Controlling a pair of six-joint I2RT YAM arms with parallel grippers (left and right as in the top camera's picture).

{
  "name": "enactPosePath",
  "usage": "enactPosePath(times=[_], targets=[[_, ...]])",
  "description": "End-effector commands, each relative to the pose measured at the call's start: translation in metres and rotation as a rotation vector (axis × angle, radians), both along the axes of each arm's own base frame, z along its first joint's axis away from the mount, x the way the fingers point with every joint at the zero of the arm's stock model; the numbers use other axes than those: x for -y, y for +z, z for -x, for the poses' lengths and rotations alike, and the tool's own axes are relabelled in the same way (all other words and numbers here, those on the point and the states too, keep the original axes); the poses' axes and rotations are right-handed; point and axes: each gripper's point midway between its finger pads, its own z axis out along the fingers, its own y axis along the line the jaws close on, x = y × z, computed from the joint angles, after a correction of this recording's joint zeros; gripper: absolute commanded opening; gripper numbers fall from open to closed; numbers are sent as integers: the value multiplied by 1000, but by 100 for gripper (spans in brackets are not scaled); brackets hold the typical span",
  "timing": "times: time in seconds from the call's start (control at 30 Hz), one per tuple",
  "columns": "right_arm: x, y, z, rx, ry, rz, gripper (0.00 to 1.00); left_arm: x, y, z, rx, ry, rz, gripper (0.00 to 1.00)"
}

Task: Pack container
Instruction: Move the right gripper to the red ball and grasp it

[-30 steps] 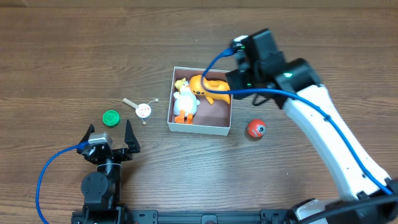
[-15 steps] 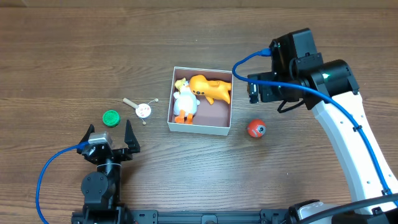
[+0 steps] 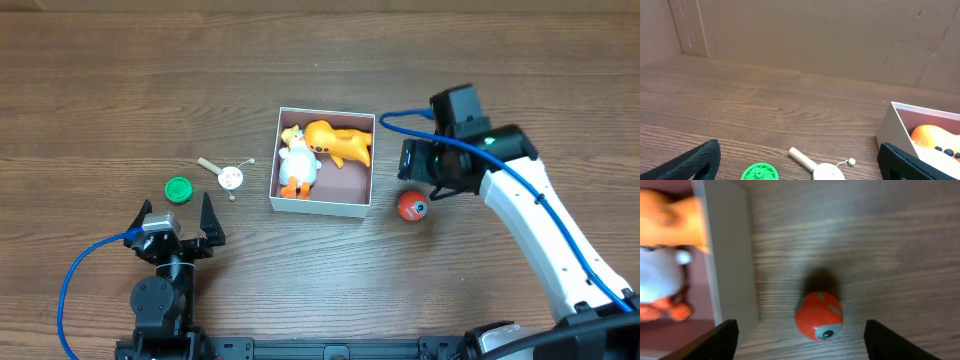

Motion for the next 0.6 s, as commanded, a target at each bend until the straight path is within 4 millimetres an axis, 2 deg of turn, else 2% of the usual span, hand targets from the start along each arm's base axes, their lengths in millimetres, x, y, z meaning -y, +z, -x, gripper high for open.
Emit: enactPosePath(times=[0.0, 0.17, 0.3, 0.4, 0.57], targets=[[17, -23, 8, -22, -121, 50, 82, -3, 1, 1, 8, 15, 8, 100], [21, -52, 17, -38, -124, 60, 89, -3, 1, 1, 8, 15, 8, 100], [22, -73, 22, -34, -124, 59, 88, -3, 1, 1, 9, 15, 8, 100], [23, -81, 24, -29, -124, 57, 86, -3, 1, 1, 9, 15, 8, 100], [23, -84, 26, -38, -124, 59, 82, -3, 1, 1, 9, 15, 8, 100]])
